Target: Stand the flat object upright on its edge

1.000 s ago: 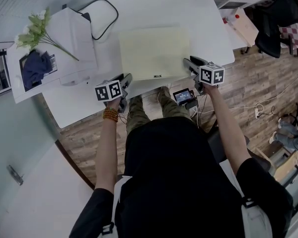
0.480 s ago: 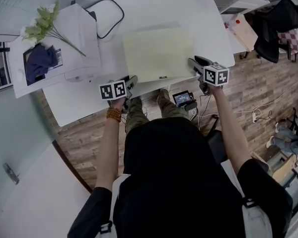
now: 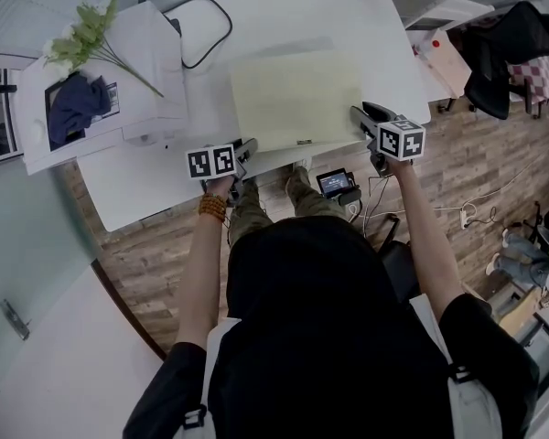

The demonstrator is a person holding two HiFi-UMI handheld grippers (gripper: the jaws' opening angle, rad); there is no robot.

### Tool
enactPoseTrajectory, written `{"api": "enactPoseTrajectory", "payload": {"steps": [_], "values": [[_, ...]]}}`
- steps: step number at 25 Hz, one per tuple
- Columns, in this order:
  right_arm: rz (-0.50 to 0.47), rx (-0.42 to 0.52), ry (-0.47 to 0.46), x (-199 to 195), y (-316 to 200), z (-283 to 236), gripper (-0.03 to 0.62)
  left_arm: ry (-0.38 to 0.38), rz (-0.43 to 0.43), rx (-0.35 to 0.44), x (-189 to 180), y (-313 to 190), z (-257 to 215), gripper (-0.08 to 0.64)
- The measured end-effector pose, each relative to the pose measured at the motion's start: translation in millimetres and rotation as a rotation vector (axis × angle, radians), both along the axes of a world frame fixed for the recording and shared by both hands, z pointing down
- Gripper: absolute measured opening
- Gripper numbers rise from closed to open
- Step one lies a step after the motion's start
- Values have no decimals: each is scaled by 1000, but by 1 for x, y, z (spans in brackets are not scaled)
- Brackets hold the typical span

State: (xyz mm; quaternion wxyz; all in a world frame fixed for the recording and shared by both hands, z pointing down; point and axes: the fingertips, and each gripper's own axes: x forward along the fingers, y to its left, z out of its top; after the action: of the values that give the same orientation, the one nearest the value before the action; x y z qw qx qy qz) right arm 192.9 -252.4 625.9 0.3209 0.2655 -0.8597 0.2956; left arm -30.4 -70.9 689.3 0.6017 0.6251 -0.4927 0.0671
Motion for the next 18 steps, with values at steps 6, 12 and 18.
{"api": "enactPoseTrajectory", "payload": {"steps": [6,12,18], "values": [[-13,38,23,-4,-2,-14,137,24,-14,11,2,-1,1,164],[-37,81,45,-9,-5,-34,135,68,-11,16,6,-3,0,164],[-47,104,80,-13,-2,-46,133,83,-21,13,7,-3,1,166]]}}
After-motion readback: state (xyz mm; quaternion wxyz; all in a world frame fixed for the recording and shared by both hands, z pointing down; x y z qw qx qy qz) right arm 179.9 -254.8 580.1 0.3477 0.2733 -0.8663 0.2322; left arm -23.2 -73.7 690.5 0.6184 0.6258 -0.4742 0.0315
